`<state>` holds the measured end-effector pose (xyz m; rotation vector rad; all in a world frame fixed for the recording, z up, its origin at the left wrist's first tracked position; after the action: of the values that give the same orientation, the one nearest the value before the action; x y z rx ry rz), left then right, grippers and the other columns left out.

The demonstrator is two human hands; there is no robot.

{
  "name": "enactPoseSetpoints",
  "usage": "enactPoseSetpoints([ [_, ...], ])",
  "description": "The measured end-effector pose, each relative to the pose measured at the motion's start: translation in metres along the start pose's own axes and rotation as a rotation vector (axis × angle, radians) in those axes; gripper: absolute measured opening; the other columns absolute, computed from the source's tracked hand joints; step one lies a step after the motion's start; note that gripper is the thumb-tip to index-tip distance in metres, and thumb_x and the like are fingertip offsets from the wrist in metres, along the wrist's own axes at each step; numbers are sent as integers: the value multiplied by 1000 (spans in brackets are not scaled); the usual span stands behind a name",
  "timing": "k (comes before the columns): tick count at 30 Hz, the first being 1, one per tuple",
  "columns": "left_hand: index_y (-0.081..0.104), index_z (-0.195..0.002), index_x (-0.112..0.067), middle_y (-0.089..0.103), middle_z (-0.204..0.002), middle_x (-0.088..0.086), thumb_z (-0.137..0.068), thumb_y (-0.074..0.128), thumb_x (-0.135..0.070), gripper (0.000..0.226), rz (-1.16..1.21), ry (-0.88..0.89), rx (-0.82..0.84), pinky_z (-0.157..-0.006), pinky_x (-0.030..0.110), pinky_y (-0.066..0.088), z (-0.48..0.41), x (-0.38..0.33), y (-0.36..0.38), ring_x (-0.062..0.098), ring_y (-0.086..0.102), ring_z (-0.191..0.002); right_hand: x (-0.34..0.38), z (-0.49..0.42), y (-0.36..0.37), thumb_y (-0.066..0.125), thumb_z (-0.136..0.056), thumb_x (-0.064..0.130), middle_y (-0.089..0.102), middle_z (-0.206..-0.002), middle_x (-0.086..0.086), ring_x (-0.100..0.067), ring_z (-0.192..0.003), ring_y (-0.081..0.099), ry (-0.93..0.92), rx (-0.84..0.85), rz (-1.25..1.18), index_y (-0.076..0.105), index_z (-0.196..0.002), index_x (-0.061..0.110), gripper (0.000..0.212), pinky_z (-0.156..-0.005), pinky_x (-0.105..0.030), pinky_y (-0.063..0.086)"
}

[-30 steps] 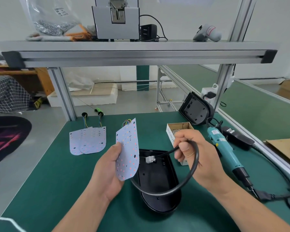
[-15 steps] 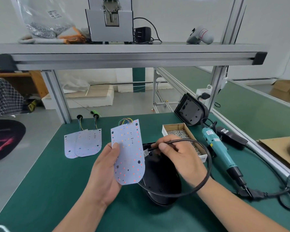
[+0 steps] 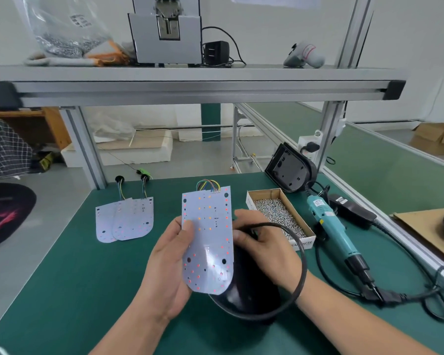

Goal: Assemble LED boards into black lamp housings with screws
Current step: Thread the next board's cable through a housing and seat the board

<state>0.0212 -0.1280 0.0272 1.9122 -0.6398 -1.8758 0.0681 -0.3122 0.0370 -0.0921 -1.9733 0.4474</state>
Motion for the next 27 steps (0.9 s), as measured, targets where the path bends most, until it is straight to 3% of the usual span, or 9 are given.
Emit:
enactPoseSetpoints([
  [3,73,-117,-17,74,-111,7,-104,61,-34,24,-5,-6,8,-73,33,60,-1,-1,-1,22,72,-92,1,0,-3,80,-89,6,65,-100,12,-12,-111,59,-28,-99,95,74,-92,21,17,-96,-32,42],
  [6,73,-113,-17,73,-106,6,-97,67,-39,28,-24,-29,44,-72,31,59,1,2,3,21,70,-87,2,1,1,82,-85,2,67,-102,6,-19,-111,60,-62,-133,92,74,-91,19,20,-97,-41,46],
  [12,63,-128,-6,72,-128,16,-95,68,-38,47,-66,-78,108,-81,39,61,1,9,4,29,72,-105,4,5,-4,80,-87,2,61,-118,-9,-27,-115,62,49,-187,-6,67,-108,12,27,-97,-51,51],
  [14,67,-130,-12,72,-132,16,-96,67,-40,44,-131,-85,124,-84,40,61,2,8,4,29,72,-110,8,7,-4,75,-90,4,61,-112,-15,-35,-105,62,66,-146,20,64,-106,6,20,-92,-53,52],
  [17,72,-123,-17,73,-128,17,-96,66,-46,40,-317,-96,121,-90,48,60,2,8,4,32,72,-110,4,2,2,64,-91,11,45,-82,-11,-29,-69,45,230,-86,-140,50,-87,6,15,-65,-36,44],
  [21,71,-120,-17,70,-128,22,-96,64,-50,41,-430,-91,102,-101,66,52,5,5,4,34,70,-108,-5,-5,13,49,-99,9,42,-70,-4,-15,-58,40,450,14,-600,50,-74,14,25,-53,-24,39],
  [23,71,-120,-18,70,-128,23,-96,63,-49,41,-454,-80,93,-99,65,53,5,3,5,40,71,-108,-9,-14,12,51,-100,9,51,-71,-3,-15,-65,46,510,29,-734,57,-79,11,22,-57,-23,43],
  [25,72,-118,-19,72,-125,20,-96,62,-47,37,-444,-70,76,-100,63,54,4,2,3,45,69,-112,-7,-10,7,59,-98,8,66,-92,-9,-21,-85,60,415,97,-750,65,-105,2,10,-72,-25,52],
  [27,74,-114,-21,76,-121,16,-96,62,-45,32,-426,-52,22,-93,54,59,2,-1,0,39,73,-107,-9,-7,3,69,-88,10,70,-106,-13,-24,-93,65,379,109,-789,71,-111,6,24,-79,-28,56],
])
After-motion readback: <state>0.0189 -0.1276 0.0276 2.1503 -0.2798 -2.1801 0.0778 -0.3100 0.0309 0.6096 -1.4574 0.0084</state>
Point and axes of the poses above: each hand's wrist, its own z-axis away from the middle knuckle, its own y-axis out of the palm, x = y × z, the point moved 5 cm from there along -z, towards the middle knuckle
